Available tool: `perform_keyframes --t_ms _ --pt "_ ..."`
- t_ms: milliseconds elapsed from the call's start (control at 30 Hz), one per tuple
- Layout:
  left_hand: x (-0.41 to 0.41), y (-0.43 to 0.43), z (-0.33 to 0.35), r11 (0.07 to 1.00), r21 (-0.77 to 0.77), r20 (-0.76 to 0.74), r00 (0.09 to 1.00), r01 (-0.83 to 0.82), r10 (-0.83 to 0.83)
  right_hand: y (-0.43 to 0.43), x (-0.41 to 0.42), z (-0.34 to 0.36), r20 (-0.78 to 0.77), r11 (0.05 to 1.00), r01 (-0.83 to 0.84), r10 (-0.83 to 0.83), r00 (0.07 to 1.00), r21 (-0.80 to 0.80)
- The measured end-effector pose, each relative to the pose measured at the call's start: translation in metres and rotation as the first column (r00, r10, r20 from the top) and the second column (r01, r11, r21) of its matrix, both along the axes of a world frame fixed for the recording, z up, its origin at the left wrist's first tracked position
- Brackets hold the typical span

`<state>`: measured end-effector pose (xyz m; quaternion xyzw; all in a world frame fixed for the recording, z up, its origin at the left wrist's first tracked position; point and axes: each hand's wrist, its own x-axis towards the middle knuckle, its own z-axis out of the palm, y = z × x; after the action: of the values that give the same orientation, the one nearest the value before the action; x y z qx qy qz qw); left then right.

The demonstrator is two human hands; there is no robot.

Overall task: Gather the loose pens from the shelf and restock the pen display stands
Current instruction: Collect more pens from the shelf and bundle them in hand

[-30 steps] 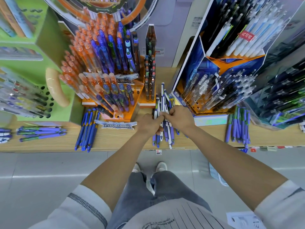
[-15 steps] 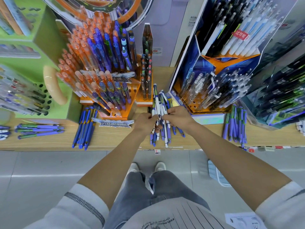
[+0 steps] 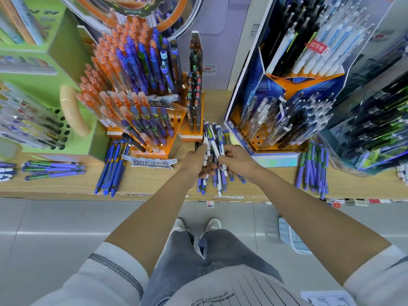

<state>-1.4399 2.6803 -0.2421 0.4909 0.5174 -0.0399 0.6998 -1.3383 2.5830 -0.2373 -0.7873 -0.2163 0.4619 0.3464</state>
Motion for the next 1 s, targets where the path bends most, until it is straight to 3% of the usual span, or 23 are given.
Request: perform_keyframes --t_ms 133,400,733,1000 --pt "0.001 0.001 -0.002 0.998 0.048 -0.014 0.999 0.052 -0.051 -0.005 0.003 0.003 -0.032 0.997 0.054 -0.053 0.998 0.045" --pt "-0.013 -0.009 0.008 0.997 0.048 0.127 0.989 0.066 -0.072 -0.007 0.001 0.002 -0.003 0.989 0.109 -0.109 0.994 0.103" --pt "-0.046 -0.032 0.007 0.995 0.071 0.225 0.970 0.076 -0.090 -0.031 -0.016 0.007 -0.063 0.979 0.092 -0.081 0.995 0.184" --pt "-0.088 -0.052 0.007 0.955 0.239 0.264 0.935 0.174 -0.236 -0.065 -0.070 0.004 -0.026 0.973 0.156 -0.153 0.988 0.171"
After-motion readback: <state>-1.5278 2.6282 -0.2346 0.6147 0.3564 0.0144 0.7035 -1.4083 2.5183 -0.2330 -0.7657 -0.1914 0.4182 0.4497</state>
